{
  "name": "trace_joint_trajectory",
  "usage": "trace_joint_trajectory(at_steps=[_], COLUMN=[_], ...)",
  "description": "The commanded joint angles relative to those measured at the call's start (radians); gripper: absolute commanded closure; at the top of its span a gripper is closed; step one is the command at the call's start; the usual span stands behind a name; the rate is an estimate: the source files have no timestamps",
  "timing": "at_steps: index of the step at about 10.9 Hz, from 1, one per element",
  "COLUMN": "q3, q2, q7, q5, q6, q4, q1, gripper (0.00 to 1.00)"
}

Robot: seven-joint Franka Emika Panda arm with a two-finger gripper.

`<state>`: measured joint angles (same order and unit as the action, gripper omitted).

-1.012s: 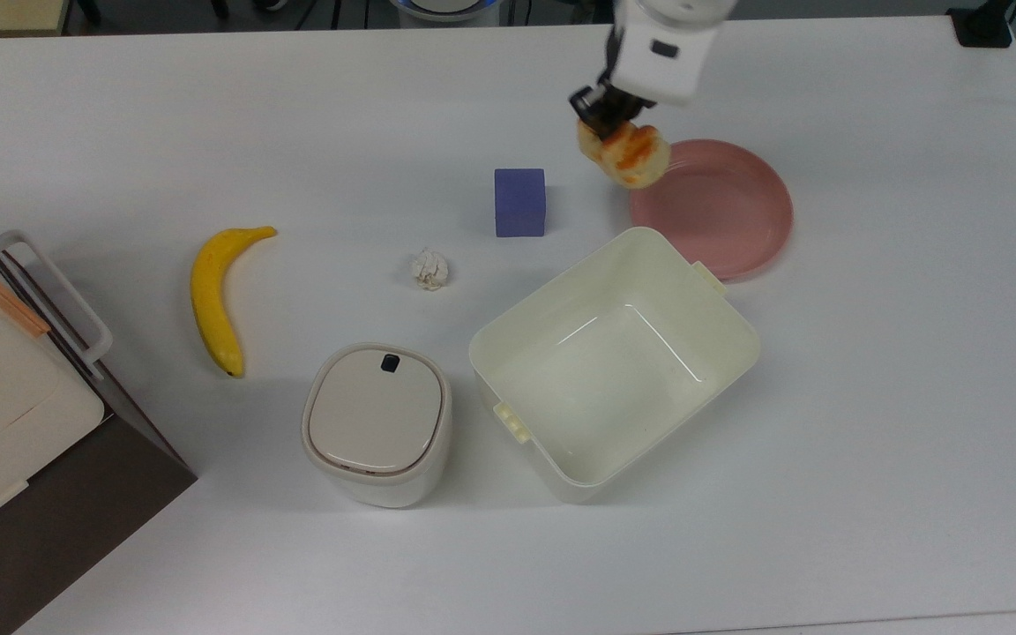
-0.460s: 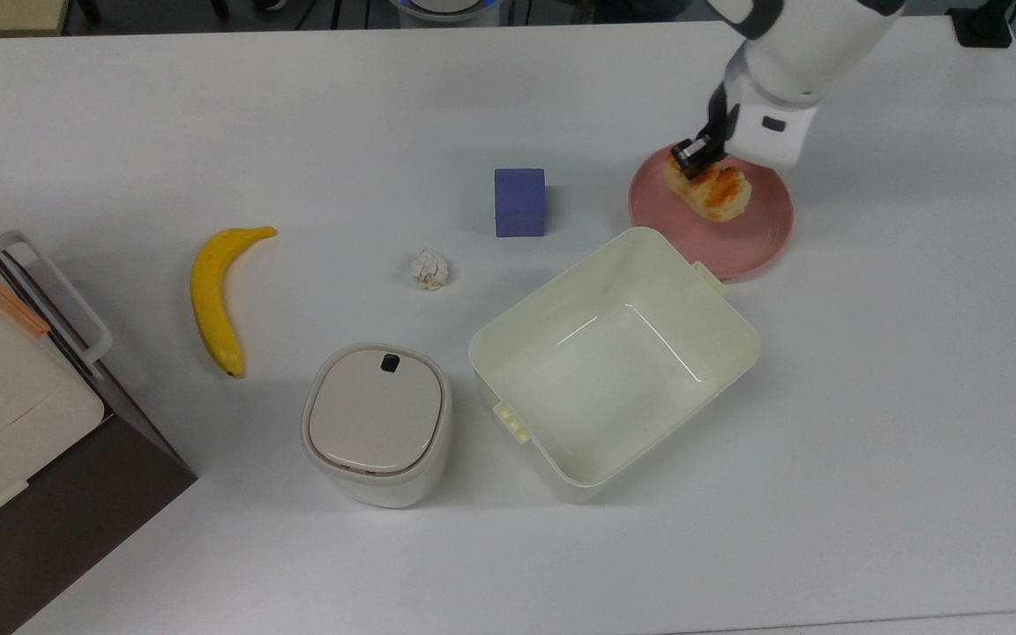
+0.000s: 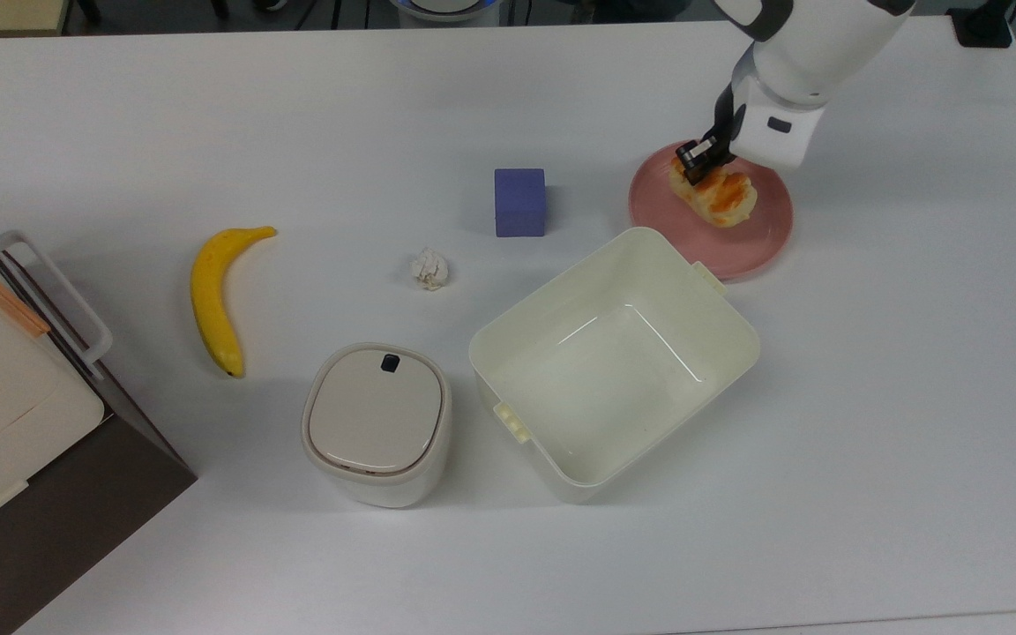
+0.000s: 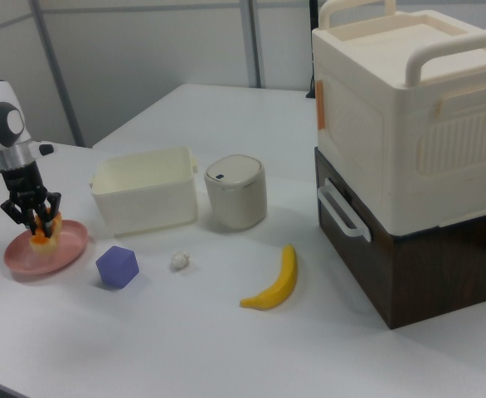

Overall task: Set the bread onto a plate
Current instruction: 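Lower the bread roll onto the pink plate and open the gripper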

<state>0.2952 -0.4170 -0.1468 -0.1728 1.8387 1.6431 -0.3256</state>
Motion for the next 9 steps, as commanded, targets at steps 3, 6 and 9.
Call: trace_joint_trajectory(at_steps=[3,6,9], q3=[-0.008,-0.008,-0.008], q2=[0.007,0.042,0.18], q7=[-0.094,-0.121,-0.226], q5=[-0.102,-0.097,-0.084], q6=[-0.003,-0.009,0.0], q4=[0.009,0.006,0.003], q1=[-0.009,0.008,0.213], gripper=[0.0,0.0,0.0])
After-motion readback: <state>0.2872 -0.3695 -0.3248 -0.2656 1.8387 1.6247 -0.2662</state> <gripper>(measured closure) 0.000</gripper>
